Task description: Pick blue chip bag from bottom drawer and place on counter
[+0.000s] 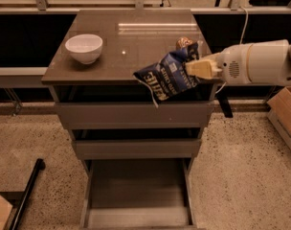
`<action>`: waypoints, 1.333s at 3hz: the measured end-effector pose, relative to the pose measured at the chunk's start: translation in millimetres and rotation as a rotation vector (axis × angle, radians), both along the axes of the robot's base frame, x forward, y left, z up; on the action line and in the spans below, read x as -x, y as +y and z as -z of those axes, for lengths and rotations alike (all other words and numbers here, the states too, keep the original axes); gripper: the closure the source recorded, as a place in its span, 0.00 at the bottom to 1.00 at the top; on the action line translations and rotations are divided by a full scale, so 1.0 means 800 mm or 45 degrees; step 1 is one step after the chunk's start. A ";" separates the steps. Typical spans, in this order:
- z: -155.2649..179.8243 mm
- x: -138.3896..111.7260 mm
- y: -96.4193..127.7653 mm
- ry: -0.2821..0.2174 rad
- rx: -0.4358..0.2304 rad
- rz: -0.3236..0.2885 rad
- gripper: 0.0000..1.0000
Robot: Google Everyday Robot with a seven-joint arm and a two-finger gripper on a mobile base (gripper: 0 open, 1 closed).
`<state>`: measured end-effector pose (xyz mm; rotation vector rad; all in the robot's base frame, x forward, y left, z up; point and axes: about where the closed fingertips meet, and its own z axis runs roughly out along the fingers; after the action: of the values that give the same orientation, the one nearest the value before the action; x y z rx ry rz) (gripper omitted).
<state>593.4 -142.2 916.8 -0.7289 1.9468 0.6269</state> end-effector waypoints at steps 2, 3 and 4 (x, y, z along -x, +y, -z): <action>-0.060 -0.124 0.037 -0.198 -0.069 0.222 1.00; -0.058 -0.217 0.058 -0.201 -0.092 0.358 1.00; -0.044 -0.276 0.077 -0.174 -0.100 0.414 1.00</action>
Offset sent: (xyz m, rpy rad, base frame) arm 0.1780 0.0476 0.0662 0.0907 -0.2023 -0.3207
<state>814.1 -80.5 952.0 -0.3831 1.8496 0.4385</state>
